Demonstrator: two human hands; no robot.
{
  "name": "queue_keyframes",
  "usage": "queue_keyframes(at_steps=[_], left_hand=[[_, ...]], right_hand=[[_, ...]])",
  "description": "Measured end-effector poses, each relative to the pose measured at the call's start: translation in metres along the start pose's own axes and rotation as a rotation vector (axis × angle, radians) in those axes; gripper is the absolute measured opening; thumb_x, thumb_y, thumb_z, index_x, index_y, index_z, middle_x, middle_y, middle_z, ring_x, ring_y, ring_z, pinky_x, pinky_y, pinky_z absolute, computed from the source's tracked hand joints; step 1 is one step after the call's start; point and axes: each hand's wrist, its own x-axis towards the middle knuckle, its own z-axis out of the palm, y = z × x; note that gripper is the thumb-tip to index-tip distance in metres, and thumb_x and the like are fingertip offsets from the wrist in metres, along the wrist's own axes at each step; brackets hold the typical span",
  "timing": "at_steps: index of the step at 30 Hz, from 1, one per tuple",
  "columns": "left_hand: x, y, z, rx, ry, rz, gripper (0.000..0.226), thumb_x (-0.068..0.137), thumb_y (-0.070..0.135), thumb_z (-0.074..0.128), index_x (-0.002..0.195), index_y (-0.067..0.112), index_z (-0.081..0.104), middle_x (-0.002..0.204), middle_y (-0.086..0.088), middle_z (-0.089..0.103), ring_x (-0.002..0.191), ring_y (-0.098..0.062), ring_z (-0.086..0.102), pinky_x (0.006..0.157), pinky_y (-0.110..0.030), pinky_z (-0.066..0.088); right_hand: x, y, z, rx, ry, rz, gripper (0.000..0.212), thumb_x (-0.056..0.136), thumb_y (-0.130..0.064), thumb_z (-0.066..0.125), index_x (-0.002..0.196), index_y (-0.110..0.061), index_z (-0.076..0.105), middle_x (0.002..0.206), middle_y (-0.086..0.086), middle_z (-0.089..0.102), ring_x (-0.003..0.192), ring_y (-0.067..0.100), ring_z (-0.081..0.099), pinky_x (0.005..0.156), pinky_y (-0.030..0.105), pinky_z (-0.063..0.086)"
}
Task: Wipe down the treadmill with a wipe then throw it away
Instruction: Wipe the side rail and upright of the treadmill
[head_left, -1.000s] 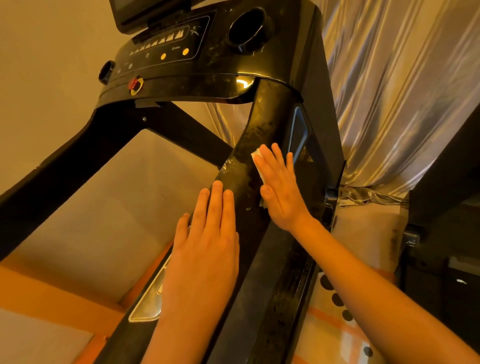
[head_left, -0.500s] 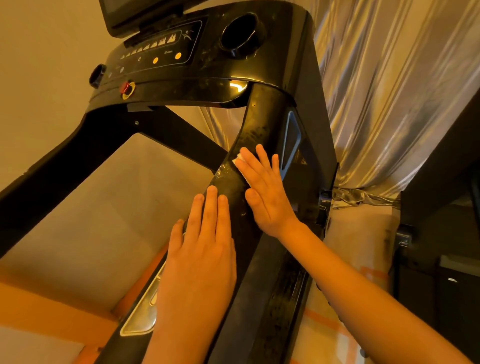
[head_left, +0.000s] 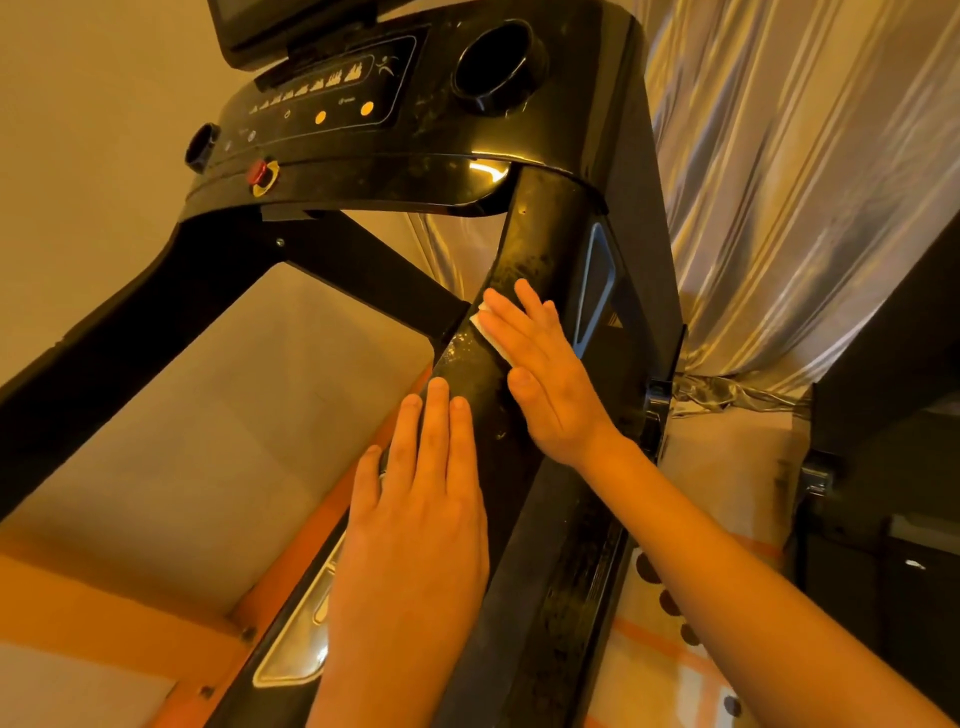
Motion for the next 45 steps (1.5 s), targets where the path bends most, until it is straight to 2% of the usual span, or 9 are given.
queue_keyframes(at_steps=[6,10,12,15,19,25,32,42,45], left_hand=[[0.001,-0.001,-0.001,-0.005,-0.024,-0.01,0.085,0.079,0.027,0.079,0.15,0.001,0.041,0.156,-0.023,0.04,0.142,-0.041,0.043,0.1,-0.06,0.051],[0.0,0.001,-0.001,-0.009,-0.025,-0.007,0.084,0.077,0.027,0.08,0.148,0.0,0.046,0.154,-0.024,0.043,0.14,-0.042,0.045,0.099,-0.061,0.05],[0.0,0.0,-0.002,-0.01,-0.026,-0.013,0.085,0.075,0.026,0.082,0.147,0.0,0.047,0.153,-0.025,0.044,0.14,-0.042,0.046,0.099,-0.062,0.05],[0.0,0.0,-0.002,-0.017,-0.02,-0.011,0.084,0.076,0.026,0.081,0.148,0.0,0.046,0.154,-0.024,0.043,0.14,-0.042,0.046,0.099,-0.061,0.049],[-0.001,0.0,-0.001,-0.039,-0.015,-0.01,0.088,0.075,0.025,0.082,0.149,0.001,0.043,0.155,-0.023,0.041,0.141,-0.041,0.045,0.098,-0.062,0.052],[0.0,0.001,-0.003,-0.006,-0.031,-0.013,0.083,0.078,0.024,0.08,0.149,0.0,0.044,0.155,-0.023,0.043,0.14,-0.041,0.045,0.1,-0.06,0.049],[0.001,0.0,-0.002,0.004,-0.001,-0.002,0.085,0.072,0.024,0.086,0.145,0.0,0.049,0.151,-0.024,0.048,0.135,-0.042,0.051,0.095,-0.061,0.051],[-0.001,-0.001,0.0,-0.016,0.012,-0.01,0.085,0.076,0.025,0.082,0.148,0.001,0.044,0.154,-0.023,0.044,0.139,-0.041,0.047,0.097,-0.061,0.053],[-0.001,-0.001,0.0,-0.026,0.017,-0.01,0.084,0.077,0.025,0.081,0.148,0.001,0.045,0.154,-0.023,0.043,0.14,-0.04,0.046,0.099,-0.06,0.052]], right_hand=[[-0.046,0.015,0.008,-0.021,0.031,0.044,0.052,0.112,-0.043,0.016,0.163,-0.034,0.011,0.171,-0.012,0.007,0.159,0.029,0.005,0.128,0.044,0.0],[-0.006,-0.01,0.004,-0.027,-0.011,-0.053,0.055,0.112,-0.041,0.02,0.153,-0.011,0.041,0.164,0.004,0.033,0.158,0.028,0.013,0.127,0.048,0.0],[0.008,-0.013,0.0,-0.027,-0.048,-0.076,0.056,0.111,-0.041,0.02,0.147,-0.01,0.05,0.16,0.008,0.041,0.158,0.026,0.016,0.127,0.048,-0.001],[-0.01,-0.001,-0.001,-0.03,-0.003,-0.057,0.055,0.112,-0.042,0.019,0.153,-0.015,0.042,0.164,0.003,0.033,0.158,0.03,0.013,0.127,0.05,-0.001],[-0.04,0.01,0.002,-0.038,0.053,0.003,0.05,0.112,-0.043,0.015,0.162,-0.035,0.021,0.169,-0.012,0.018,0.159,0.028,0.009,0.128,0.047,-0.002],[0.02,-0.01,-0.014,-0.104,-0.108,-0.083,0.055,0.111,-0.041,0.021,0.145,-0.014,0.054,0.157,0.002,0.046,0.157,0.02,0.016,0.127,0.047,-0.005],[0.003,0.011,-0.027,-0.12,-0.027,-0.056,0.05,0.112,-0.038,0.02,0.147,-0.019,0.05,0.159,-0.002,0.042,0.159,0.025,0.013,0.126,0.048,-0.01],[0.012,0.008,-0.021,-0.134,-0.069,-0.023,0.052,0.112,-0.039,0.016,0.152,-0.019,0.043,0.162,-0.008,0.034,0.159,0.016,0.009,0.127,0.04,-0.01],[0.024,0.018,-0.034,-0.224,-0.124,-0.065,0.05,0.112,-0.035,0.018,0.152,-0.022,0.046,0.163,-0.007,0.034,0.159,0.018,0.008,0.126,0.043,-0.011]])
